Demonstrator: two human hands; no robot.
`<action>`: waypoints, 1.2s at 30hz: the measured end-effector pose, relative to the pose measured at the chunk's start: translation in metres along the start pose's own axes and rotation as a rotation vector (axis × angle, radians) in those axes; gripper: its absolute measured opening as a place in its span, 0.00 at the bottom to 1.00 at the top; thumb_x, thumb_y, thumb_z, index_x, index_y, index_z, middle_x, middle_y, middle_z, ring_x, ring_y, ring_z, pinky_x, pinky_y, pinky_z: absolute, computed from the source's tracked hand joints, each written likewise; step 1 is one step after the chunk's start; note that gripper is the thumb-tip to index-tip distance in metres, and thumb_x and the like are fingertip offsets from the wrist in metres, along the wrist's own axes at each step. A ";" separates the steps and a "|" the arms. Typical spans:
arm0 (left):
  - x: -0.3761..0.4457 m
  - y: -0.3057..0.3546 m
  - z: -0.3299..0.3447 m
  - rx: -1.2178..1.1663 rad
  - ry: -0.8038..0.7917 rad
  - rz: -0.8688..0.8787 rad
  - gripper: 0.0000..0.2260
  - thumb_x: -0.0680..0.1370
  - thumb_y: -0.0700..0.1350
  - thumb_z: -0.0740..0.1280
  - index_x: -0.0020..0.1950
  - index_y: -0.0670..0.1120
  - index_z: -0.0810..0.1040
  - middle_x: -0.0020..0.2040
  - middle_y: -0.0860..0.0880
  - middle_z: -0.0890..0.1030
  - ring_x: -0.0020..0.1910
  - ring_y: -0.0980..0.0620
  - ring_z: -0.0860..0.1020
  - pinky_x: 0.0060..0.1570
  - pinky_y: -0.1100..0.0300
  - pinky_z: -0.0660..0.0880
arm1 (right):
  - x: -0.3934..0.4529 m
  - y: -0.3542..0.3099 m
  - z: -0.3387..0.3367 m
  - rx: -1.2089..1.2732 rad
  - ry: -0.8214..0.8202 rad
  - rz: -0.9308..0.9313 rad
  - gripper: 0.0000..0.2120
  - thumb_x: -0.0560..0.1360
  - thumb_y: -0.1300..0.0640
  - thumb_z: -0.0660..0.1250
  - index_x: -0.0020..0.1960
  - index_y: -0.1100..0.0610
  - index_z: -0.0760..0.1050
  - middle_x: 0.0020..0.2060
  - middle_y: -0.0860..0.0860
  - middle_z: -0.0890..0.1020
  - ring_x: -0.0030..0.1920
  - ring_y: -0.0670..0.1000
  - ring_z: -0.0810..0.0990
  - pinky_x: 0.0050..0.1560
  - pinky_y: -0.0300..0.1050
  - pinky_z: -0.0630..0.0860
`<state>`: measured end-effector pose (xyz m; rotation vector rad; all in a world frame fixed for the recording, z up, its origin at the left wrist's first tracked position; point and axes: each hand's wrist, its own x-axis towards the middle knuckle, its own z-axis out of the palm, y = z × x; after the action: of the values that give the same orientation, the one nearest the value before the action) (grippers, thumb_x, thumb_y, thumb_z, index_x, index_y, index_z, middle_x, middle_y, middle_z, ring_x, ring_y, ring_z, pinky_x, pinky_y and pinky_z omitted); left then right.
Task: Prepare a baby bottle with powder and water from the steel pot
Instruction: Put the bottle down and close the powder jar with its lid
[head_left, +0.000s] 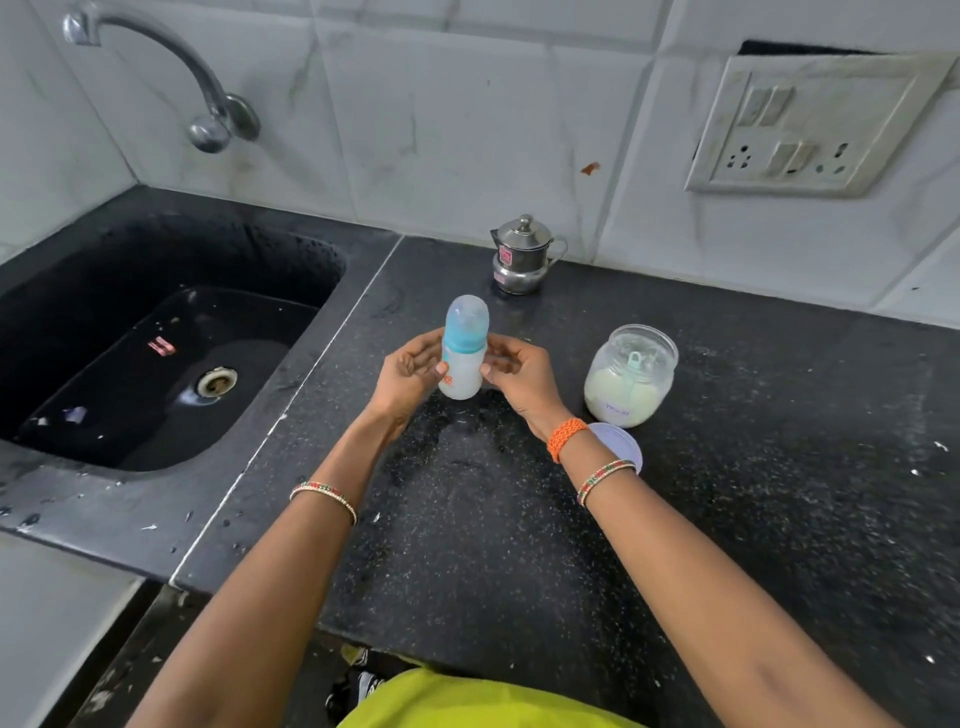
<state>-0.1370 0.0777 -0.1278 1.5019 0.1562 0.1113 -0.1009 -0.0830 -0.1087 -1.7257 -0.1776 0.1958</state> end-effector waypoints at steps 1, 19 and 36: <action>-0.001 -0.002 -0.001 0.004 0.018 -0.004 0.19 0.75 0.29 0.64 0.66 0.37 0.70 0.53 0.51 0.82 0.50 0.58 0.81 0.49 0.64 0.77 | -0.001 -0.001 0.002 -0.019 -0.003 -0.002 0.19 0.72 0.73 0.67 0.62 0.66 0.75 0.56 0.61 0.82 0.52 0.52 0.80 0.59 0.54 0.78; -0.071 0.007 0.101 0.270 0.171 0.054 0.06 0.76 0.37 0.62 0.45 0.47 0.75 0.38 0.52 0.76 0.33 0.58 0.71 0.36 0.66 0.72 | -0.131 0.004 -0.092 -1.306 0.089 0.196 0.45 0.64 0.29 0.66 0.70 0.56 0.61 0.62 0.58 0.69 0.61 0.61 0.69 0.53 0.54 0.72; -0.024 0.015 0.148 0.534 -0.271 0.071 0.38 0.71 0.44 0.74 0.74 0.43 0.57 0.73 0.47 0.63 0.71 0.52 0.62 0.68 0.60 0.60 | -0.105 -0.044 -0.202 -0.982 0.273 -0.037 0.16 0.68 0.54 0.74 0.50 0.60 0.73 0.54 0.56 0.70 0.53 0.57 0.74 0.47 0.43 0.69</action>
<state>-0.1348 -0.0708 -0.1029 2.0382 -0.0960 -0.0859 -0.1565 -0.2935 -0.0301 -2.6955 -0.1056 -0.1995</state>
